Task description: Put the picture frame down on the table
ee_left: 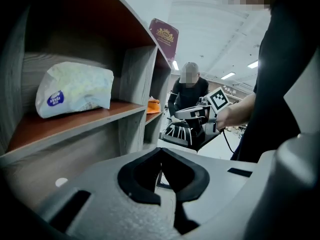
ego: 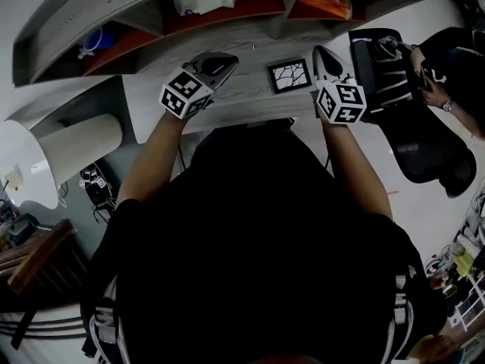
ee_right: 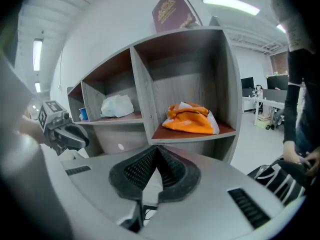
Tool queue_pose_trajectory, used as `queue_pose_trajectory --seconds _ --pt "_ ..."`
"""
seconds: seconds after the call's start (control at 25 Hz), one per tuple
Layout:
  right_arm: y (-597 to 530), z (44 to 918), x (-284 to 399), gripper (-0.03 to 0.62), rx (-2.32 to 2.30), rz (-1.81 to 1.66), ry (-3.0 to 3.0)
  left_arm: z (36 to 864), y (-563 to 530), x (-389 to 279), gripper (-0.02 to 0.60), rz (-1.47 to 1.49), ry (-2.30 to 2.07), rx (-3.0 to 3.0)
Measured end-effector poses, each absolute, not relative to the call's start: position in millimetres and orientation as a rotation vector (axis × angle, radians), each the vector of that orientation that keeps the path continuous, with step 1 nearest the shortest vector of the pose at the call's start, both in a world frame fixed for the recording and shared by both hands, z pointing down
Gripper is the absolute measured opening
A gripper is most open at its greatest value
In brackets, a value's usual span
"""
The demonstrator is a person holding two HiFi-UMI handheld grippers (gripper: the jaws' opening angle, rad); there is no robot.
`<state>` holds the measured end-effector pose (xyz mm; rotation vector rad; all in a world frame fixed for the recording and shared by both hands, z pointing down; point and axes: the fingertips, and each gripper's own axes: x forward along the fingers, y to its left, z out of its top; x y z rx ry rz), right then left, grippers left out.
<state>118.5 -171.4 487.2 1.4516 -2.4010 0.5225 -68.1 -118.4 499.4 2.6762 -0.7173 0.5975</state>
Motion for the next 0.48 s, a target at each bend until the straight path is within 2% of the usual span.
queue_pose_trajectory --seconds 0.48 --pt "-177.9 411.6 103.3 0.008 1.464 0.360 -2.531 447.1 -132.6 -62.1 0.017 0.489 -0.744 2.760"
